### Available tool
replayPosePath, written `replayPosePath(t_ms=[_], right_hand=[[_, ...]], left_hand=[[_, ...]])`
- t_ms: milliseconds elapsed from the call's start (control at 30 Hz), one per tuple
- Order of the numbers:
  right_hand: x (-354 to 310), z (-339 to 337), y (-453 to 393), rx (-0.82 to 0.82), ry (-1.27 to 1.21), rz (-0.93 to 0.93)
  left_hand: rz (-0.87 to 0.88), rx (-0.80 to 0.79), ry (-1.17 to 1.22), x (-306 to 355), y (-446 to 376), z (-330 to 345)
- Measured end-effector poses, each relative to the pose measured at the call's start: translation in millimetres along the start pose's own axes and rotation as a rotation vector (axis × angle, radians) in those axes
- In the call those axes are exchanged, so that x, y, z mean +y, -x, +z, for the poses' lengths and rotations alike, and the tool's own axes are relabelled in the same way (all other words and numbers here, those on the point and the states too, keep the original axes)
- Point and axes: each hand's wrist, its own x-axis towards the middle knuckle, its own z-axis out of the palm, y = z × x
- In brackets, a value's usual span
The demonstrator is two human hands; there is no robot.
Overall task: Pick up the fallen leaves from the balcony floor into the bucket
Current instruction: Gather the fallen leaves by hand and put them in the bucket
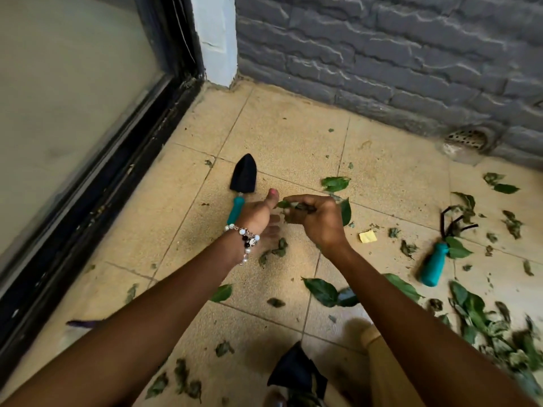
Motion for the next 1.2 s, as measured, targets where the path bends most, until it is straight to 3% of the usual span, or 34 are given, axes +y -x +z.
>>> replayPosePath(t_ms=[67, 133, 200, 267, 300, 367, 433, 467, 500, 600, 700, 833, 967, 1200], right_hand=[[-14.2, 15.8, 11.6, -0.004, 0.287, -0.164], [-23.3, 27.7, 22.9, -0.169, 0.546, -0.326], [-25.3, 29.7, 26.3, -0.426, 0.745, -0.245], [-22.8, 22.0, 25.8, -0.613, 0.654, -0.124], [-21.9, 18.4, 26.6, -0.620, 0.491, -0.115], [-18.2, 12.0, 25.8, -0.367, 0.181, -0.116], [-10.9, 10.7, 23.0, 0.035, 0.203, -0.109], [-4.1, 10.8, 22.0, 0.136, 0.309, -0.105], [4.5, 13.8, 24.0, 0.115, 0.422, -0.098], [34.9, 37.5, 46.6, -0.217, 0.803, -0.109], [50.8, 58.0, 68.9, -0.295, 1.028, -0.304], [46.9, 57.6, 56.8, -0.321, 1.055, -0.464], [38.5, 55.3, 13.0, -0.176, 0.917, -0.501], [40.1, 64.9, 12.1, -0.380, 1.128, -0.654]], left_hand=[[-0.172, -0.102, 0.267, 0.8, 5.8, 4.2], [-0.206, -0.087, 0.437, 1.6, 7.5, 7.8], [-0.153, 0.037, 0.427, 1.6, 5.7, 6.4], [-0.060, 0.171, 0.397, 0.3, 1.5, 4.3], [-0.028, 0.212, 0.413, -0.9, -0.7, 2.8], [-0.040, 0.203, 0.505, -2.8, -0.6, -1.0], [-0.069, 0.168, 0.543, -3.5, -2.3, -8.8], [-0.065, 0.159, 0.541, -2.1, -2.9, -13.8], [-0.051, 0.157, 0.541, -0.4, -3.6, -20.0], [-0.015, 0.162, 0.553, 4.1, -4.9, -33.2], [-0.031, 0.176, 0.526, 4.4, -4.8, -39.1], [-0.052, 0.151, 0.493, 7.0, -2.0, -47.9], [-0.053, 0.127, 0.486, 10.7, 3.1, -54.9], [-0.070, 0.103, 0.523, 7.2, 4.2, -66.5]])
